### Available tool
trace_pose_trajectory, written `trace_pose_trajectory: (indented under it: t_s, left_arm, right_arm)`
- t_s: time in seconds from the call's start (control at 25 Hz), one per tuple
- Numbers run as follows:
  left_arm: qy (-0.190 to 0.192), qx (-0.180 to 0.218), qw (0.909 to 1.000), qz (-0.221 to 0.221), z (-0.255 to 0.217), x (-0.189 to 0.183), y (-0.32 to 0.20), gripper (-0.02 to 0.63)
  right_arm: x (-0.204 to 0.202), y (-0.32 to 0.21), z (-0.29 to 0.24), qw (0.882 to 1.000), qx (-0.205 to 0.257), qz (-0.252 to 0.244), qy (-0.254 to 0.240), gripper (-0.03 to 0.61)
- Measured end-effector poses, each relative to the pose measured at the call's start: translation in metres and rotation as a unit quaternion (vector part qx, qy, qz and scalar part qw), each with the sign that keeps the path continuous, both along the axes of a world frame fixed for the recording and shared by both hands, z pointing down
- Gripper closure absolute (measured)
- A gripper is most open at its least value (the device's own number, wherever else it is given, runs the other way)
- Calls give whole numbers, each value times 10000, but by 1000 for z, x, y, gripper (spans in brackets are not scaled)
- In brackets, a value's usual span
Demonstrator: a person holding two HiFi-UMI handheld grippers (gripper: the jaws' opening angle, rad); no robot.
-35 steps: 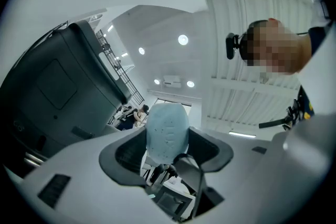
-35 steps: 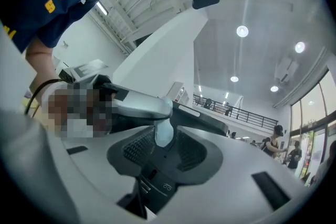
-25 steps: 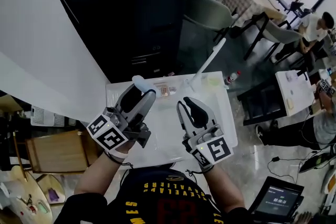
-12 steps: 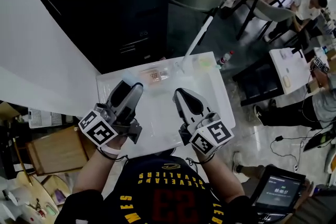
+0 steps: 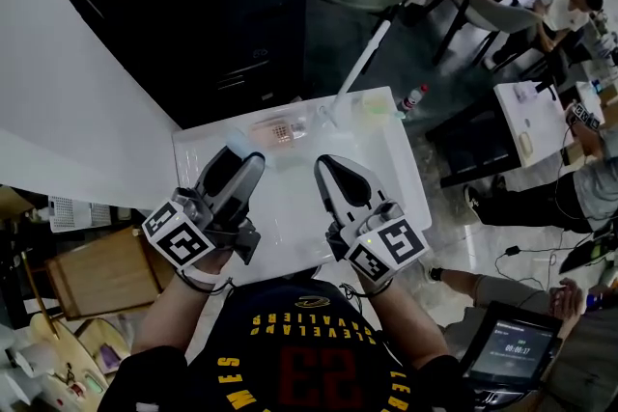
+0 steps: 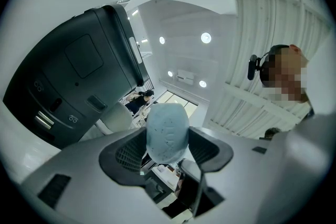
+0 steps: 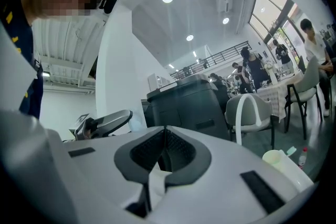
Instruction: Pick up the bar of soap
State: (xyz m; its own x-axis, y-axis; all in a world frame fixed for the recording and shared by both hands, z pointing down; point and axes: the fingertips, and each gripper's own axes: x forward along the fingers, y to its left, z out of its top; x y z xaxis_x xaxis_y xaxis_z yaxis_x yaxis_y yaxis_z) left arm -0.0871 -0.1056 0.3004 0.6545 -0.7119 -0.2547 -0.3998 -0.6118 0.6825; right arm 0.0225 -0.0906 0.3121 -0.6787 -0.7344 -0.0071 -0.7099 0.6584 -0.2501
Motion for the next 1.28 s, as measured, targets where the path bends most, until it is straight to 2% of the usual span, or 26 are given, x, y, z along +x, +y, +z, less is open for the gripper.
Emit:
trace_pose_trajectory:
  t_s: [0.84,1.28]
  left_arm:
    - [52,93,9997,233,-4,4,9,351]
    - [-127,116,9997,198,-1,3,10,351]
  right_arm:
    - [1,5,-2,9999,53,59,101,557]
    - [9,7,2,9998,-46,141,90,557]
